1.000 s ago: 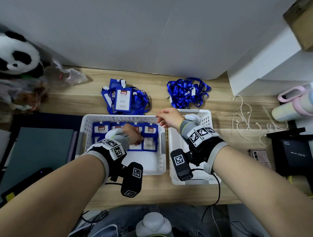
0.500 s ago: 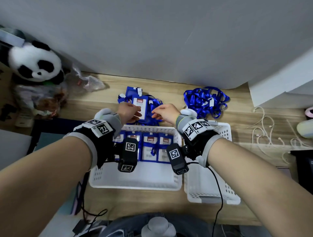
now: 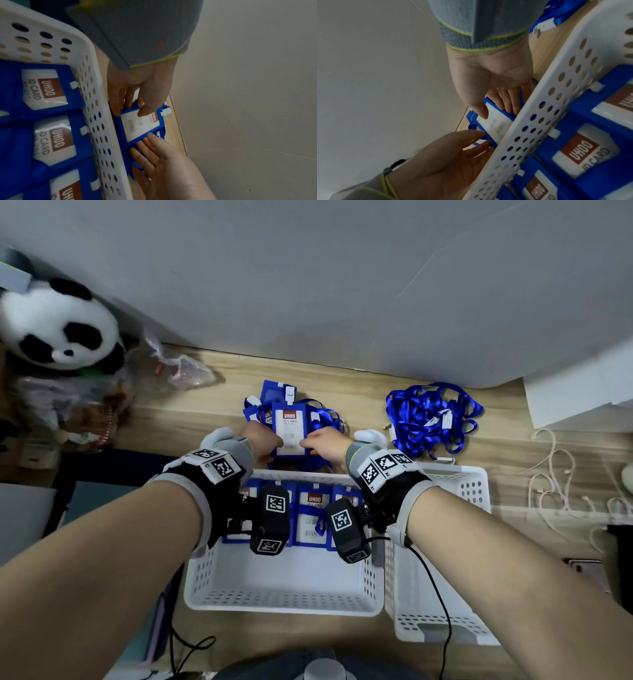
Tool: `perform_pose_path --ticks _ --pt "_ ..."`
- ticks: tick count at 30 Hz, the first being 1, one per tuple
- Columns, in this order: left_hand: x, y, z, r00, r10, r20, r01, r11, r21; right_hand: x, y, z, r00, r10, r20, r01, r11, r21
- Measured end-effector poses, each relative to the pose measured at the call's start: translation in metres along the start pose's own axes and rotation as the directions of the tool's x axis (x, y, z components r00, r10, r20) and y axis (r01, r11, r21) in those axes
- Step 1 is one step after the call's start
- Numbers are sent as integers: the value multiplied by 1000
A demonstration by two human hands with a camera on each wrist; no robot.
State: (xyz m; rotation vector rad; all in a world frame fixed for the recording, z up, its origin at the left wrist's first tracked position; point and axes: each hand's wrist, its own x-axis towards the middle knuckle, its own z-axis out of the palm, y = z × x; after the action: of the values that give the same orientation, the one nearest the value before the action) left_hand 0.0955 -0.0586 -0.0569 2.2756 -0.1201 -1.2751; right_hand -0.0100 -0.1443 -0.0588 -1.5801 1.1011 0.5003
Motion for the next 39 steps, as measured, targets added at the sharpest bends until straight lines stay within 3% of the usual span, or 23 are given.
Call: perform_pose_path --ticks 4,9,12,14,17,22,27,30,33,36,39 --pt "1 -4 -2 998 65 -19 -65 997 -30 -8 0 -6 998 40 44 -45 990 135" --pt "-15 -2 -17 983 172 -69 -185 932 -310 -22 2 -18 999 34 -6 -32 979 200" --pt "-34 0 -26 969 245 -14 -221 848 -481 -28 2 -21 993 14 -118 5 987 160" --pt "-47 4 -29 957 289 17 -240 824 -513 -31 4 -24 976 -79 -204 105 987 122" --pt "-66 6 -29 925 376 51 -314 835 -453 -50 5 -26 949 -239 -203 270 953 137" --pt "-87 13 -25 870 489 67 -424 810 -406 -70 -3 -23 934 -249 -257 315 913 259" --pt "-97 21 -24 868 489 -84 -477 776 -414 -87 -4 -21 917 -348 -196 387 895 221" --pt "-96 21 -28 864 463 -200 -504 791 -348 -105 -2 -19 894 -439 -86 448 877 175" --pt "-96 18 -30 867 440 -235 -493 828 -266 -120 -3 -23 869 -493 -30 485 841 238" --pt "-98 11 -32 838 512 -187 -529 847 -47 -130 -8 -35 858 -508 -81 506 806 308" --pt "-114 5 -33 822 569 -9 -566 818 105 -140 -14 -49 833 -531 -159 552 771 318"
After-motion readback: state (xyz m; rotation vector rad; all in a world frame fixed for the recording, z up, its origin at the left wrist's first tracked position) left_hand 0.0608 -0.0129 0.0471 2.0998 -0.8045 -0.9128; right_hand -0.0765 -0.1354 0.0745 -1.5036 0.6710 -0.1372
